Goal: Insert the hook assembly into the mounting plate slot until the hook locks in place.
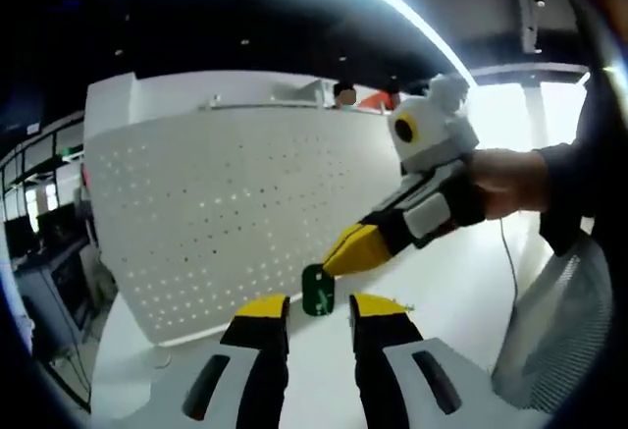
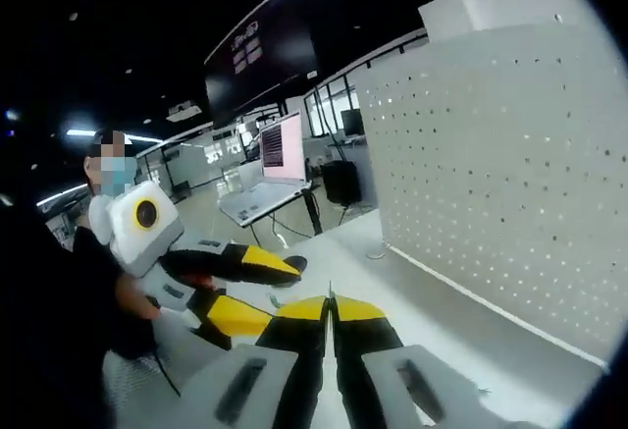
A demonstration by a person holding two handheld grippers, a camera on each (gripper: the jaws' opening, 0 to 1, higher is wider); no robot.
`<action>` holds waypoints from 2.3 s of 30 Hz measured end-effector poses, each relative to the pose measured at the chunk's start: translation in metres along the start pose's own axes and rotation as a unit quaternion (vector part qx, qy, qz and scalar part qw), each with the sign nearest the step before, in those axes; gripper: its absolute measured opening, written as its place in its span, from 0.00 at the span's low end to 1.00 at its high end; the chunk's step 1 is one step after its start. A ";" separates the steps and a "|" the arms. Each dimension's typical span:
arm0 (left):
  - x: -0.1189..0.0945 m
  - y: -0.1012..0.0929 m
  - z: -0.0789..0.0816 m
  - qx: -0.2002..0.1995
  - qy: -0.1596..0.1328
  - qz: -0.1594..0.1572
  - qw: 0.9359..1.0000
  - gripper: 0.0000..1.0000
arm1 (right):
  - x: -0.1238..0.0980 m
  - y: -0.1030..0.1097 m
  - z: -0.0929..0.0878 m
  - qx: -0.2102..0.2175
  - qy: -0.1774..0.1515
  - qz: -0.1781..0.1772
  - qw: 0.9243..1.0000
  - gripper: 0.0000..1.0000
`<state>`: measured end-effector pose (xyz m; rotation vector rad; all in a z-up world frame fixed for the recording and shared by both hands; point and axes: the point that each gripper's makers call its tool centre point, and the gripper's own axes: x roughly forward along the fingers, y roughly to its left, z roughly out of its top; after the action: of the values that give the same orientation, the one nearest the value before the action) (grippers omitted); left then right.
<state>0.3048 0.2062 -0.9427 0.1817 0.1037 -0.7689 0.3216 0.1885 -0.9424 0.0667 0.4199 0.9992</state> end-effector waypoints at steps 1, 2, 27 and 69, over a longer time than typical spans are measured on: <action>0.000 0.000 0.001 0.004 -0.002 0.002 1.000 0.23 | 0.001 0.002 0.001 0.008 -0.002 0.004 1.000 0.00; 0.000 0.000 0.002 0.007 -0.003 0.002 1.000 0.22 | 0.001 0.004 0.001 0.013 -0.004 0.007 1.000 0.00; -0.003 0.004 0.007 0.046 -0.011 0.017 0.999 0.07 | 0.004 0.023 0.011 0.050 -0.020 0.029 0.998 0.00; -0.005 0.008 0.010 0.036 -0.019 0.029 0.999 0.03 | -0.006 0.016 0.015 -0.063 -0.024 -0.035 0.997 0.09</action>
<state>0.3073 0.2135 -0.9311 0.2377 0.0350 -0.7183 0.3113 0.1946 -0.9229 -0.0380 0.3133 0.9510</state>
